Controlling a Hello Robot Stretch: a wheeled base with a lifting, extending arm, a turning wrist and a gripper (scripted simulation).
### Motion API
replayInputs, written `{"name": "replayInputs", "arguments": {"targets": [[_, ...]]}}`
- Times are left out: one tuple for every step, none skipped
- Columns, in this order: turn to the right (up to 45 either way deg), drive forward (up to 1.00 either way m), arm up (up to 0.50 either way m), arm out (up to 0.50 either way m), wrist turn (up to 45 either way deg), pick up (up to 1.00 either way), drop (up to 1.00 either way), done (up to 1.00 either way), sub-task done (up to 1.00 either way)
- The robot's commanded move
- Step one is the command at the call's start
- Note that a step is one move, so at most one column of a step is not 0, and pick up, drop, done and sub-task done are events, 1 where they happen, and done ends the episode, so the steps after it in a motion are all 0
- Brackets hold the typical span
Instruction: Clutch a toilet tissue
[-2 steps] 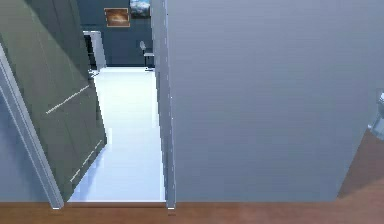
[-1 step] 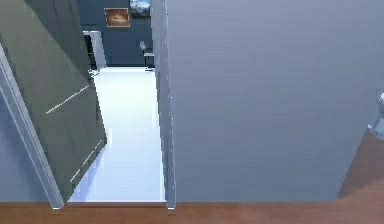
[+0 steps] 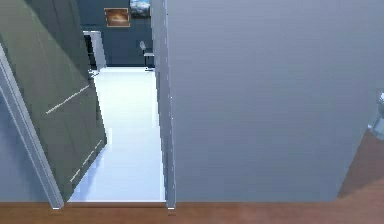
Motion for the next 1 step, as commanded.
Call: {"name": "replayInputs", "arguments": {"targets": [[0.0,0.0,-0.24,0.0,0.0,0.0,0.0,0.0,0.0]]}}
